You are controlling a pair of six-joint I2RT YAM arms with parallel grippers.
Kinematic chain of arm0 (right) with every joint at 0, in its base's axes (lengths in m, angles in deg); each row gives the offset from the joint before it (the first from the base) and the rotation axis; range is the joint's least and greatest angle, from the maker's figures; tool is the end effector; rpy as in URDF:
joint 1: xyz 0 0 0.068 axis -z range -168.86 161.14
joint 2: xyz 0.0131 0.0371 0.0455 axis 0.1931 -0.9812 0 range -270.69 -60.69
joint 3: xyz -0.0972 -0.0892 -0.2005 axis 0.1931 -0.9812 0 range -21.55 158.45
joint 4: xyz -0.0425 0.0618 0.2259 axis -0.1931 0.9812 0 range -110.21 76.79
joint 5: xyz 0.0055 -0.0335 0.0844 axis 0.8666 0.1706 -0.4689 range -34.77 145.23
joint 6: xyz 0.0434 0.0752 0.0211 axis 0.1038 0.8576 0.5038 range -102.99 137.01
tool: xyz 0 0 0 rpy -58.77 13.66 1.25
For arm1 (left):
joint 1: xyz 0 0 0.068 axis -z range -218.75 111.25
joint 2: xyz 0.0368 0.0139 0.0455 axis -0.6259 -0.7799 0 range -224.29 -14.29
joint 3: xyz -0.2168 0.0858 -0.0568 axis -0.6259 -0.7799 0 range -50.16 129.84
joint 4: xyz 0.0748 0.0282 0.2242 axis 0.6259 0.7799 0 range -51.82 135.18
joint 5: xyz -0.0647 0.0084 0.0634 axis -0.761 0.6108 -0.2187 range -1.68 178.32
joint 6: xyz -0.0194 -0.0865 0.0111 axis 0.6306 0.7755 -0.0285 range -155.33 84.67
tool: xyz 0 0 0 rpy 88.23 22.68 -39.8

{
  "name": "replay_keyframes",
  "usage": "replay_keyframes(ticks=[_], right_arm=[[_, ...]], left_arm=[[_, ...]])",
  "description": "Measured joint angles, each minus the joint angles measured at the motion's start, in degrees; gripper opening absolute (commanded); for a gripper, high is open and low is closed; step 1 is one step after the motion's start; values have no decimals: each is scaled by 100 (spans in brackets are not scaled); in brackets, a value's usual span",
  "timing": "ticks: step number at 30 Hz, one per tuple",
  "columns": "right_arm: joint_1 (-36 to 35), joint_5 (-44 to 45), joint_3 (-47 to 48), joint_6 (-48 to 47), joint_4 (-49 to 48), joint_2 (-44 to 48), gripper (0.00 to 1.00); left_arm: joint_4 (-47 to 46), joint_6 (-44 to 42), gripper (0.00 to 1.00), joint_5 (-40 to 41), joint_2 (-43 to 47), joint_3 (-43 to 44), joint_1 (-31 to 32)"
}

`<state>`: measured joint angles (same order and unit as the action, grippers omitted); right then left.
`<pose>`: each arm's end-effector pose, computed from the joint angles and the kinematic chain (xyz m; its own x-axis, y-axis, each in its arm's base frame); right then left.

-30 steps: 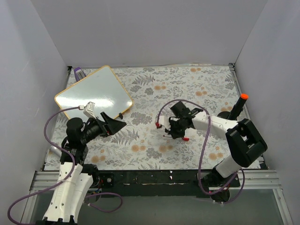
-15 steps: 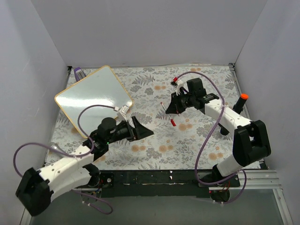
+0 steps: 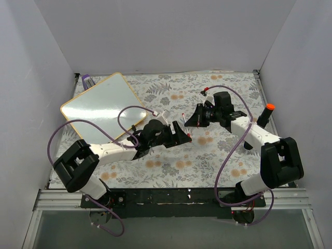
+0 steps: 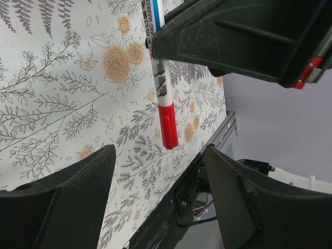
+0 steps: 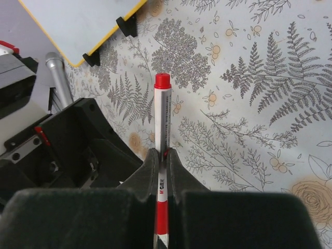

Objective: Write a sentence on the whiteboard
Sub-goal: Pass from the right arm to the left, then pass from the left arm to the right

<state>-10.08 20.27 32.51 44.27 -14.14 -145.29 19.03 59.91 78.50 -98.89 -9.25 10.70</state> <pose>0.2911 0.1620 0.1993 -0.8264 0.0820 -0.5571 -0.3901 0.6301 0.6714 0.2090 -0.2653 0.1706 -0.8214 -0.5493 0.1537 -0.3465 0.2665 -0.8994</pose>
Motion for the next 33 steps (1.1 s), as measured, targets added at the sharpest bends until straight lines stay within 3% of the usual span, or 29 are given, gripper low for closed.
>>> replay_keyframes(ticks=[7,14,15,17,18,19,21,22,23,26,33], right_arm=[[37,-264,-146,332,-275,127,1],[63,-341,-247,466,-498,192,1],[66,-339,-267,472,-501,203,1],[76,-354,-326,494,-551,232,2],[90,-356,-343,476,-573,260,7],[96,-361,-372,470,-599,291,25],[98,-398,-404,367,-616,356,51],[98,-417,-404,179,-599,411,67],[96,-422,-400,-107,-560,468,73],[160,-588,-306,-1451,-129,654,77],[280,-2085,-151,-5654,1812,1274,77]], left_arm=[[-160,0,55,-28,-420,225,103],[-339,31,19,-81,-603,369,103],[-363,33,7,-118,-625,387,103],[-393,39,0,-173,-629,393,105],[-356,22,0,-175,-629,387,105],[-365,-17,0,-195,-636,389,101],[-319,-151,0,-227,-586,387,98],[-260,-319,0,-260,-538,369,96],[-153,-525,0,-315,-448,348,92],[352,-1436,0,-621,76,223,28],[2898,-4221,0,-1419,1351,728,-101]])
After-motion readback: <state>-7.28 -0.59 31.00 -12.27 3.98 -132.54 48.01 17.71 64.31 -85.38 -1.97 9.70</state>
